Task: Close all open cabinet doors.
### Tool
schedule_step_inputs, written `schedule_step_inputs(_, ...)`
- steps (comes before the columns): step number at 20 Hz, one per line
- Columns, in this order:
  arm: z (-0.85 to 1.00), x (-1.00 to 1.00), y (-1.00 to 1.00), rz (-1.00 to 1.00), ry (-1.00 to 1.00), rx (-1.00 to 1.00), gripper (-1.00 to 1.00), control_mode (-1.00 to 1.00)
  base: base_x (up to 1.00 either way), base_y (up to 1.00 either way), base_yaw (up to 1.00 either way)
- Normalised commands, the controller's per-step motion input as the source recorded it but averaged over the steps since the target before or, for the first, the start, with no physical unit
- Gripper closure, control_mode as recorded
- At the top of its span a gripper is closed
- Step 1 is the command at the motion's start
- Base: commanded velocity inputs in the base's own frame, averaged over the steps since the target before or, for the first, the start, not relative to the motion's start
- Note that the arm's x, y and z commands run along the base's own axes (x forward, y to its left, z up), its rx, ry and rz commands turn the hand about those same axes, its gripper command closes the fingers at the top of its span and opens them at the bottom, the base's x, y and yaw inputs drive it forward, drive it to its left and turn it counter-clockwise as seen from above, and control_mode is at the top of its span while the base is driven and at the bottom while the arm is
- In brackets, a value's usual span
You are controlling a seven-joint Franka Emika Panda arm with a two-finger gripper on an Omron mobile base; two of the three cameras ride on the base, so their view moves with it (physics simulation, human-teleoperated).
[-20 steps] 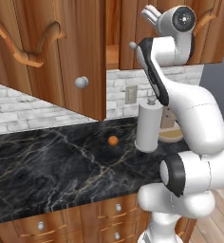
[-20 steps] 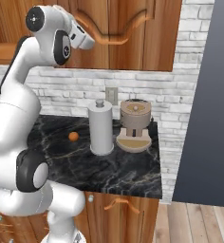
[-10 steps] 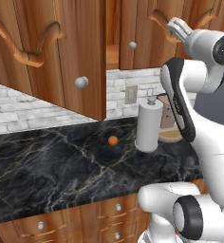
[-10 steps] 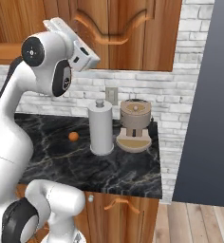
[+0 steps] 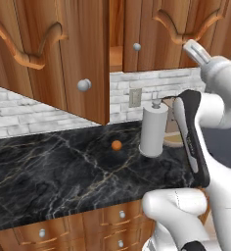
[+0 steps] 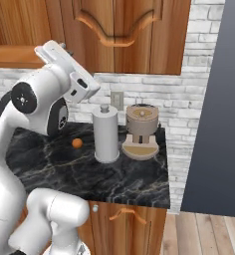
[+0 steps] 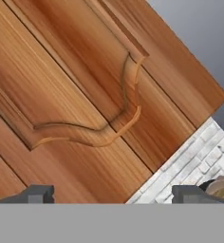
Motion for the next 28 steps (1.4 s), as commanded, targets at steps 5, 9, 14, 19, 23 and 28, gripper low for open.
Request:
schedule_step_inputs(5, -0.12, -1.0, 0.1, 0.0, 0.0, -0.03, -1.0, -1.0, 0.0, 0.0, 0.0)
schedule_step_inputs(9, 0.0, -1.0, 0.25, 0.03, 0.0, -0.09, -1.0, -1.0, 0.0, 0.0, 0.0)
schedule_step_inputs(14, 0.02, -1.0, 0.27, 0.05, 0.0, -0.14, -1.0, -1.0, 0.0, 0.0, 0.0)
schedule_step_inputs(19, 0.07, -1.0, 0.26, 0.06, -0.03, -0.16, -1.0, -1.0, 0.0, 0.0, 0.0)
schedule_step_inputs(23, 0.05, -1.0, 0.33, 0.04, -0.03, -0.16, -1.0, -1.0, 0.0, 0.0, 0.0)
schedule_step_inputs(28, 0.01, -0.97, 0.46, 0.07, -0.06, -0.2, -1.0, -1.0, 0.0, 0.0, 0.0)
